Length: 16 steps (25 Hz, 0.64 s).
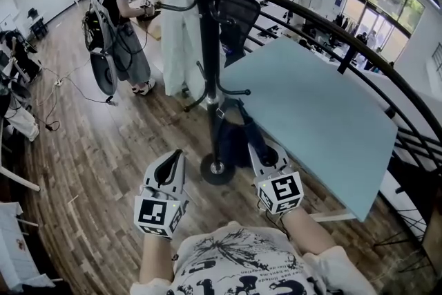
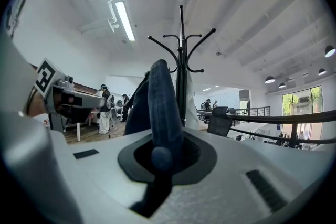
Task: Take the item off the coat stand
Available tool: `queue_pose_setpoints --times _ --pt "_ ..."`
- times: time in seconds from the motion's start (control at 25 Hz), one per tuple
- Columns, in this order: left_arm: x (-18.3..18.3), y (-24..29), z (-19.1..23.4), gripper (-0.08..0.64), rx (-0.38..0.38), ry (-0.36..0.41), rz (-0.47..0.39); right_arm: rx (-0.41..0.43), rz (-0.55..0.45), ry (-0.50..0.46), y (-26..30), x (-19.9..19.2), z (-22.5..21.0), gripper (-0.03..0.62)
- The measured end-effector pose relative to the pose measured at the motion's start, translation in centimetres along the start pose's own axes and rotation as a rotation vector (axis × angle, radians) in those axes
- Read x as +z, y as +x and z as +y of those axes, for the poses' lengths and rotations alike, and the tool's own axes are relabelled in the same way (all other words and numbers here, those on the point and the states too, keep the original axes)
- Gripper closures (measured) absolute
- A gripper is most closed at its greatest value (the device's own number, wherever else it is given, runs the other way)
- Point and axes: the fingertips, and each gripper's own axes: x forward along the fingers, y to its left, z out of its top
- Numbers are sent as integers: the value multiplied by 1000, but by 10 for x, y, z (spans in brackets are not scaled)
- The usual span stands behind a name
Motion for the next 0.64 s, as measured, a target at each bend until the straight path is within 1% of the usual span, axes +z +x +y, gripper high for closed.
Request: queue_pose_setpoints --times 0.16,0.36,0.48,0.64 --pt "0 1 0 555 0 0 -1 5 4 18 3 3 0 583" --pt "1 5 -2 555 6 3 8 3 4 16 5 8 -7 583" --pt "-2 7 -1 555 10 -2 16 -2 27 28 4 3 -9 583" --pt "-6 6 -1 555 -2 6 21 -6 39 34 1 -3 -7 583"
